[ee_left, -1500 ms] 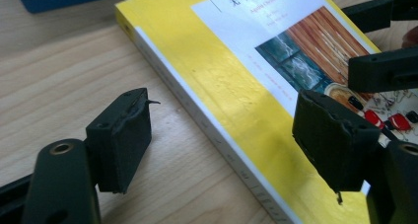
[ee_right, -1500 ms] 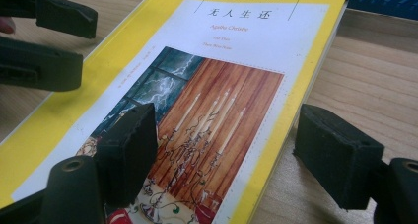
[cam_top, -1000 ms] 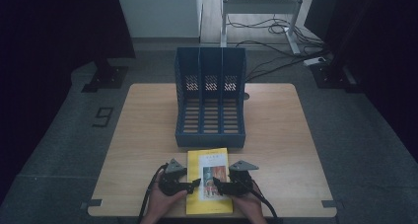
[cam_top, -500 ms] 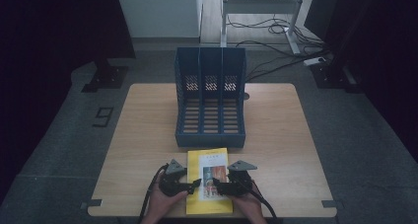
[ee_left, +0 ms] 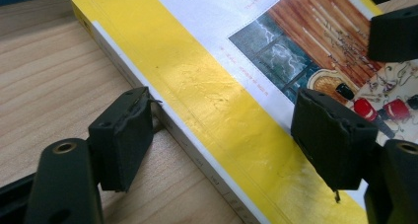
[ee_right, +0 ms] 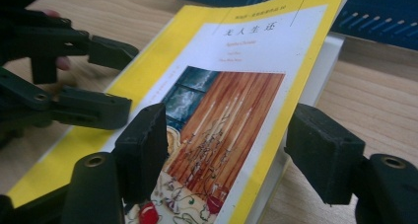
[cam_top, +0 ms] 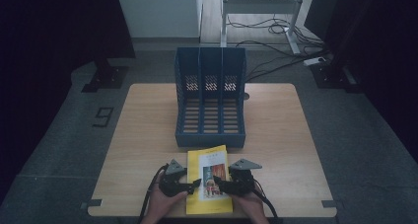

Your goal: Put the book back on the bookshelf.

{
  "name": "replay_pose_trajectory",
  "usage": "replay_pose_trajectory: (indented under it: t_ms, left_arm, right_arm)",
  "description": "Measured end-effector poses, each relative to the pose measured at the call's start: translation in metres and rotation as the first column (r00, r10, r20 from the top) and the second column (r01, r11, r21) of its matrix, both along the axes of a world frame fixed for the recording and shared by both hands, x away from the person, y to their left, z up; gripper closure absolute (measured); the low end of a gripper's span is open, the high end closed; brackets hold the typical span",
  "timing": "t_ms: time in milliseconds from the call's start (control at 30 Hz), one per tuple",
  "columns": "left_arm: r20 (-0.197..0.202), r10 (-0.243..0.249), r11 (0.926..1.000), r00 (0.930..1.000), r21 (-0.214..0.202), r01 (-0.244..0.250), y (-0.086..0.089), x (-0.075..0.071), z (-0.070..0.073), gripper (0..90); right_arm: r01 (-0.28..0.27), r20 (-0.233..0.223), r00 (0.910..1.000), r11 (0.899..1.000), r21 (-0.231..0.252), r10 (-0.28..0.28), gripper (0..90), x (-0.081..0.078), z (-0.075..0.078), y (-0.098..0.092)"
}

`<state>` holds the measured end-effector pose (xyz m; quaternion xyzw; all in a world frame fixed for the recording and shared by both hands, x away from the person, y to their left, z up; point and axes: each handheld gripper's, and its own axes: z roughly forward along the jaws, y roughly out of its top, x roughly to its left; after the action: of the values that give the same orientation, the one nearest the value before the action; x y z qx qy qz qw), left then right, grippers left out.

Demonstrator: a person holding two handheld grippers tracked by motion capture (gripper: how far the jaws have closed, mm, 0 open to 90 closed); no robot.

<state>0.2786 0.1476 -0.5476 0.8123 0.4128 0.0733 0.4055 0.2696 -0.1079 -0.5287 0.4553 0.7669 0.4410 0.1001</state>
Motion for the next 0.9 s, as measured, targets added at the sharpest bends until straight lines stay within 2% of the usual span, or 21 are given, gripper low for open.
replay_pose_trajectory:
  t_ms: [267,633,767,900]
  left_arm:
    - [-0.002,0.001,1.0000,1.0000,-0.001,-0.001,0.000,0.000,0.000,23.8]
    - [-0.005,0.001,1.0000,1.0000,-0.005,-0.001,0.000,0.000,0.000,23.8]
    - [-0.006,0.001,1.0000,1.0000,-0.007,-0.001,0.000,0.000,0.000,23.8]
    - [-0.005,0.002,1.0000,1.0000,-0.006,-0.002,0.000,0.000,0.000,23.9]
  right_arm:
    - [-0.028,0.026,0.9993,0.999,0.031,0.028,39.4,-0.005,0.010,0.001]
    - [-0.057,0.043,0.9976,0.998,0.036,0.055,47.3,-0.006,0.014,0.001]
    - [-0.076,0.049,0.9960,0.997,0.028,0.075,48.3,-0.007,0.013,0.004]
    - [-0.084,0.034,0.9959,0.996,0.011,0.084,51.9,-0.004,0.012,0.002]
